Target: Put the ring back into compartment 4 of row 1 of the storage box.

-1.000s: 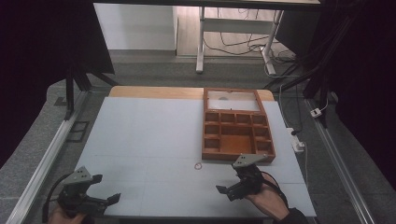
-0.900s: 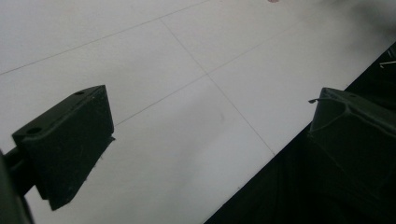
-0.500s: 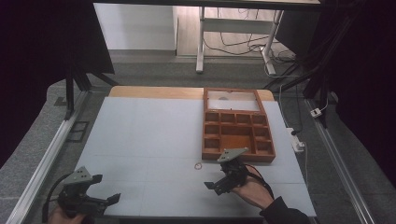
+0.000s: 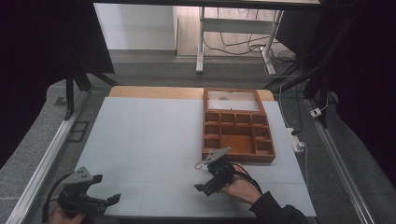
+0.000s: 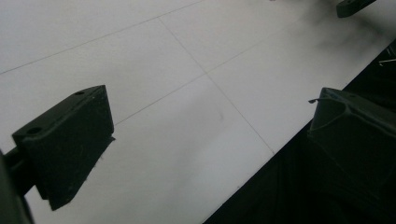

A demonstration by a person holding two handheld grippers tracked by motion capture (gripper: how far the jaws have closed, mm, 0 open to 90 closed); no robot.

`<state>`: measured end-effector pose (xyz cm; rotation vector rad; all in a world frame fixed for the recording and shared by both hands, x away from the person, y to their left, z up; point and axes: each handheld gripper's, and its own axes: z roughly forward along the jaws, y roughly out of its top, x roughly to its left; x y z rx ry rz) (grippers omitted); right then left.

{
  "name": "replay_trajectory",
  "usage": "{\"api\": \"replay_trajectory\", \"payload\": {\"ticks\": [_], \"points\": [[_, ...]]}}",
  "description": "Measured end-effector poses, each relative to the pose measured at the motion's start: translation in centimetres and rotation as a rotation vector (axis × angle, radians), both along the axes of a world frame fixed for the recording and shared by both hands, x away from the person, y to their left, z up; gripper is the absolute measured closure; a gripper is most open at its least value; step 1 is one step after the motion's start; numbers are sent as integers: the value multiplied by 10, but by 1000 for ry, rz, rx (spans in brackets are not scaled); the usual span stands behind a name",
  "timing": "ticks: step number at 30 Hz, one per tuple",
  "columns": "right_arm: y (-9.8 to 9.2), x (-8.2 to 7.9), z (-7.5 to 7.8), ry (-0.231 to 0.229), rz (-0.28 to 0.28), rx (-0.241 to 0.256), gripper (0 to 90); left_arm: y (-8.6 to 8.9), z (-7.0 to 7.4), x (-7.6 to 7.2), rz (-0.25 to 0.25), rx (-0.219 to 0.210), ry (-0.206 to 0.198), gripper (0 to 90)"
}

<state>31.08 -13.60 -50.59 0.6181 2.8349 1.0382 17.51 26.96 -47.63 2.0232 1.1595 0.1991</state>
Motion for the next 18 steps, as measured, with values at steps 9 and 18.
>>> {"api": "replay_trajectory", "payload": {"ticks": [9, 18], "points": [[23, 5, -8, -1, 53, -28, 0, 0, 0, 0, 0, -3, 1, 0], [38, 11, -20, 13, 105, -80, 11, 0, 0, 0, -1, -4, 1, 0]]}}
